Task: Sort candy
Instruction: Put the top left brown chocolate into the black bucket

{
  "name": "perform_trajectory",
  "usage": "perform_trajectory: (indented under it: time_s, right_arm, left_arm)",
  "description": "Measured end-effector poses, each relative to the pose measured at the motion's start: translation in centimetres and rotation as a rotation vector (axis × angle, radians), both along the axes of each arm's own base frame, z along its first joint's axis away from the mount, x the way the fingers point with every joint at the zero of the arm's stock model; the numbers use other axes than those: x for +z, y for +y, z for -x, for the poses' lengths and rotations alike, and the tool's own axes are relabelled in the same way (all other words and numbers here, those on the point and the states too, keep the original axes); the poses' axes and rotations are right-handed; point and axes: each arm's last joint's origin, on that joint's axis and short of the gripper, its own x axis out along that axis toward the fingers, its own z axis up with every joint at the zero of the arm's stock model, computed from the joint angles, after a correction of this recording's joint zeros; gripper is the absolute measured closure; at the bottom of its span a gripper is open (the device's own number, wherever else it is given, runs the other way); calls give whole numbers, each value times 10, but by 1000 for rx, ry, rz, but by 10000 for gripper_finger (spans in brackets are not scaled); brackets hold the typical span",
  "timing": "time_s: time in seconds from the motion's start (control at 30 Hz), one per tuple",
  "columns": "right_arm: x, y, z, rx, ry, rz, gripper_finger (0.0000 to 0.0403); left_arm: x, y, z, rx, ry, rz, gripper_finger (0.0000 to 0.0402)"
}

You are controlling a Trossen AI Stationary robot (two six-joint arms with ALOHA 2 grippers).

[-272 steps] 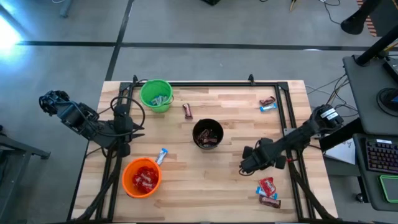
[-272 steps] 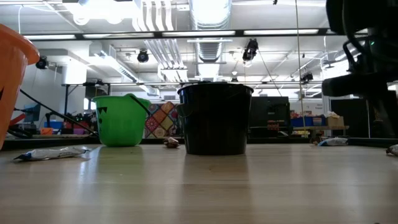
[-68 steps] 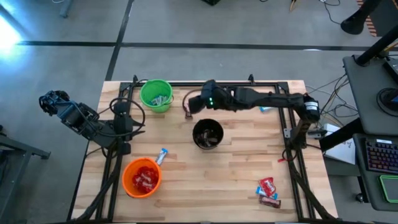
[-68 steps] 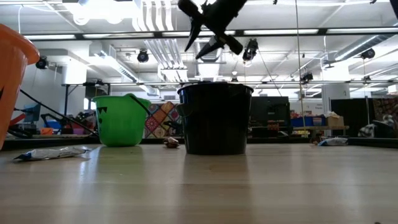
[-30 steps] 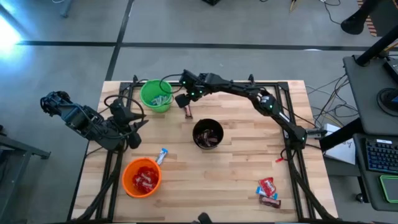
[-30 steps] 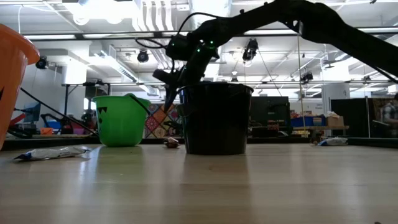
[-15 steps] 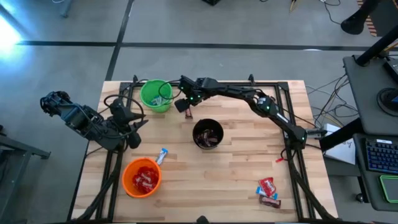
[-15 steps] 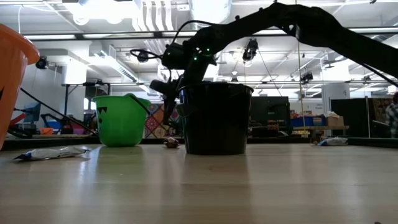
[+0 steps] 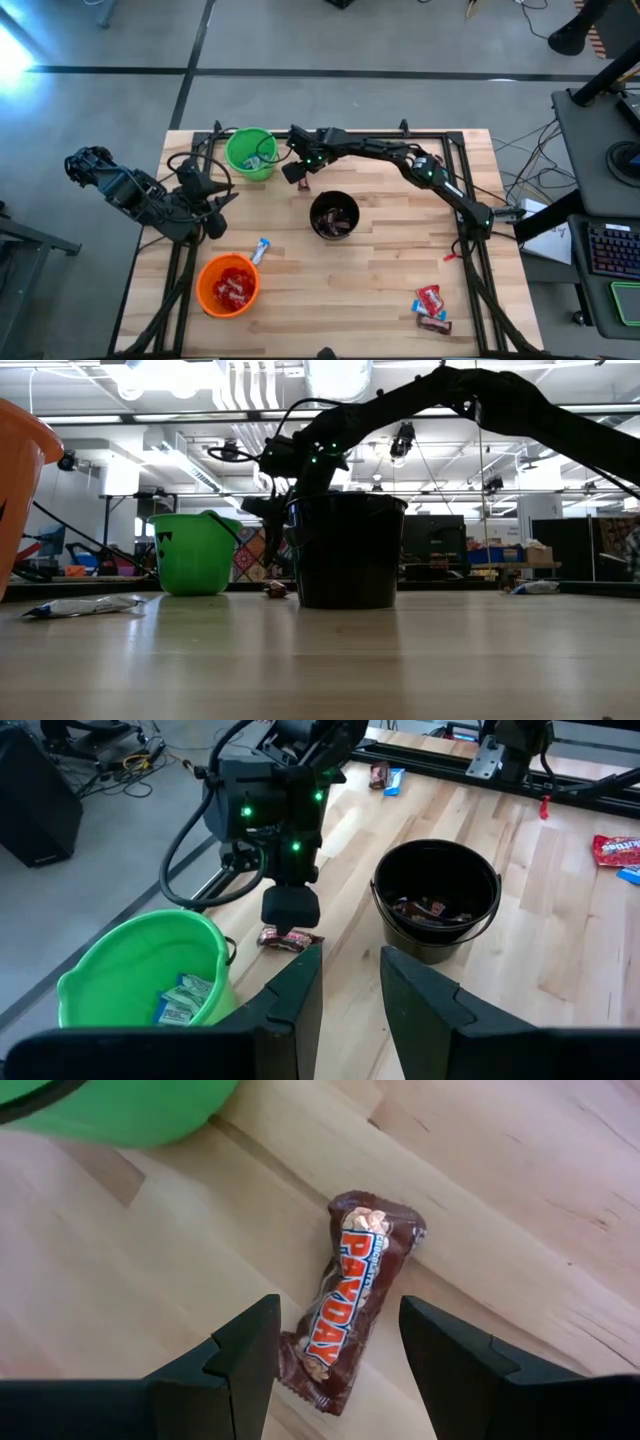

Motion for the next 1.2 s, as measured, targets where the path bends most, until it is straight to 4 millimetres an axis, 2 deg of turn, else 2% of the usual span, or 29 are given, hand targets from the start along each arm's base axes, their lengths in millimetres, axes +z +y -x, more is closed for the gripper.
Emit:
perform_trajectory:
  time_s: [0.53, 0.77, 0.87, 1.0, 1.2]
  right_arm:
    - [-16, 2, -1, 6, -22, -29, 204]
    - [-42, 2, -5, 5, 0, -91, 204]
    - [-44, 2, -5, 4, 5, -90, 209]
    - [-43, 0, -5, -1, 9, -85, 247]
    - [-41, 0, -6, -1, 5, -83, 359]
  left_arm:
    - [0, 0, 0, 0, 0, 0, 315]
    - [0, 0, 0, -1, 0, 0, 315]
    - [0, 0, 0, -1, 0, 1, 315]
    - [0, 0, 0, -1, 0, 1, 315]
    - [0, 0, 0, -3, 2, -2, 315]
